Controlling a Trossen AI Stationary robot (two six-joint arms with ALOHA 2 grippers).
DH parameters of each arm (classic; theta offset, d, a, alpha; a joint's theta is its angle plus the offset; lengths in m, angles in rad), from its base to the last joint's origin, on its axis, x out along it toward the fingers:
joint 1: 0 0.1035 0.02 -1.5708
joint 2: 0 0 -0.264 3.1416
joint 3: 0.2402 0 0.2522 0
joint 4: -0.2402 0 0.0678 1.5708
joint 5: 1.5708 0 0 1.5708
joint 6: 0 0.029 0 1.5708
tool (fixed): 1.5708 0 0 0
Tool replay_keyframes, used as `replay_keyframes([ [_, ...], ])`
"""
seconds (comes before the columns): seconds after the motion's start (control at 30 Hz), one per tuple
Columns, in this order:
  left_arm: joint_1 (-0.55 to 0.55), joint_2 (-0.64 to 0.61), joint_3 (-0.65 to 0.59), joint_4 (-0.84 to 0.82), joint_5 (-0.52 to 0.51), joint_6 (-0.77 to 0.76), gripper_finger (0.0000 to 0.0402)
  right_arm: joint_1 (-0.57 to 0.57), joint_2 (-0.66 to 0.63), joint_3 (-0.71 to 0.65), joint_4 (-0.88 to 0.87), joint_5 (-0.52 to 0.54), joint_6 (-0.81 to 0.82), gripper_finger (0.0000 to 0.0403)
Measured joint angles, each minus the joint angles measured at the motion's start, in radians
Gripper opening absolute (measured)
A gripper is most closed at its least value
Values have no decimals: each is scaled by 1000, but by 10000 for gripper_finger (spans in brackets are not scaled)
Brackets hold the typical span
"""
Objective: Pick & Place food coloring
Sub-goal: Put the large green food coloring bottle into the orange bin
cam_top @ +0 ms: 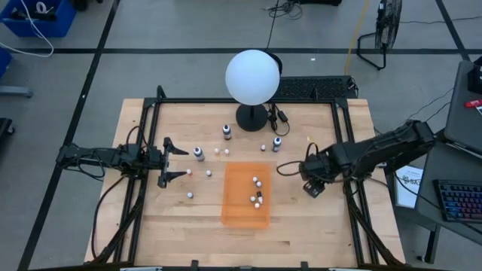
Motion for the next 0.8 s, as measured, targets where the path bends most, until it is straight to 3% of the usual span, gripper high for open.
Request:
replay_keyframes([
  [0.27,0,0,0,0,0,0,351,47,5,-98,180,18,3,207],
  [0.8,0,0,0,-2,0,0,351,49,5,-233,316,67,6,203],
])
